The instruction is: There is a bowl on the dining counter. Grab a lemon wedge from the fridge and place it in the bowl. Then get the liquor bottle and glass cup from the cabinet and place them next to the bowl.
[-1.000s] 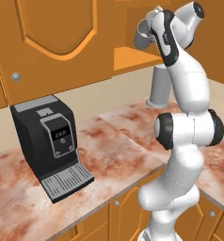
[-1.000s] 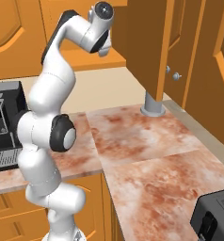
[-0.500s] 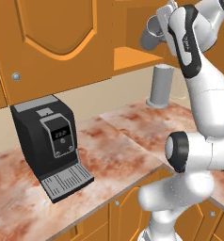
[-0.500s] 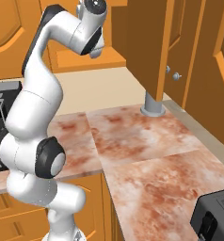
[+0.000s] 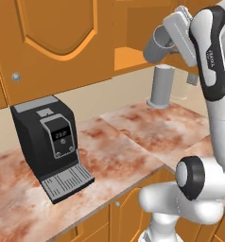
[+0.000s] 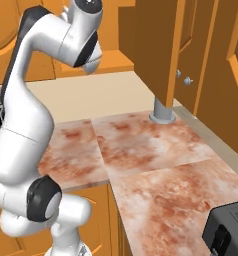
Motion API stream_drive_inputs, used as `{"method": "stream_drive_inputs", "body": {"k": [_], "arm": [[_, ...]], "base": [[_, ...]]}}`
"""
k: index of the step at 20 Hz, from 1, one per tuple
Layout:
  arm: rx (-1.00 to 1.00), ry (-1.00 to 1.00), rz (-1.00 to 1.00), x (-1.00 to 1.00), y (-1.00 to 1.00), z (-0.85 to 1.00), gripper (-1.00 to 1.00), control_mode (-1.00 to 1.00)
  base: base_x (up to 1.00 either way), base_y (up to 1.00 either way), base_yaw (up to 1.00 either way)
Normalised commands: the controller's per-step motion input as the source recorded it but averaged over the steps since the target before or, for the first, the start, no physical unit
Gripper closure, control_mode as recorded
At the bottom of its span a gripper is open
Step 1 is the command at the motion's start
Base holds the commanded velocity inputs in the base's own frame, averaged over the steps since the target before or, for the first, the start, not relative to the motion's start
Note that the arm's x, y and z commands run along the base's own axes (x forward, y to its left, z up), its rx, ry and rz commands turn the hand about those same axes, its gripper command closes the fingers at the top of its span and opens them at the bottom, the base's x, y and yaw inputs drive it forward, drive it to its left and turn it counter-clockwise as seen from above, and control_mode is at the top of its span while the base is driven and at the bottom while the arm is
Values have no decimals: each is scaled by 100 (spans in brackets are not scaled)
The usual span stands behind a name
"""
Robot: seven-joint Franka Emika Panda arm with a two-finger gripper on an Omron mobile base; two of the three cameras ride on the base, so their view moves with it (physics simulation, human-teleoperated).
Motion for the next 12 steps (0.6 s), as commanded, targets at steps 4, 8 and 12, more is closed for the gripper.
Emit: {"method": "stream_drive_inputs", "body": {"k": [4, 8, 12], "arm": [[-25, 10, 18, -100, 21, -23, 100, -100], [-29, 8, 16, -100, 12, -32, 100, -100], [-29, 9, 13, -100, 1, -36, 100, -100]], "base": [[0, 0, 0], [0, 0, 0], [0, 0, 0]]}}
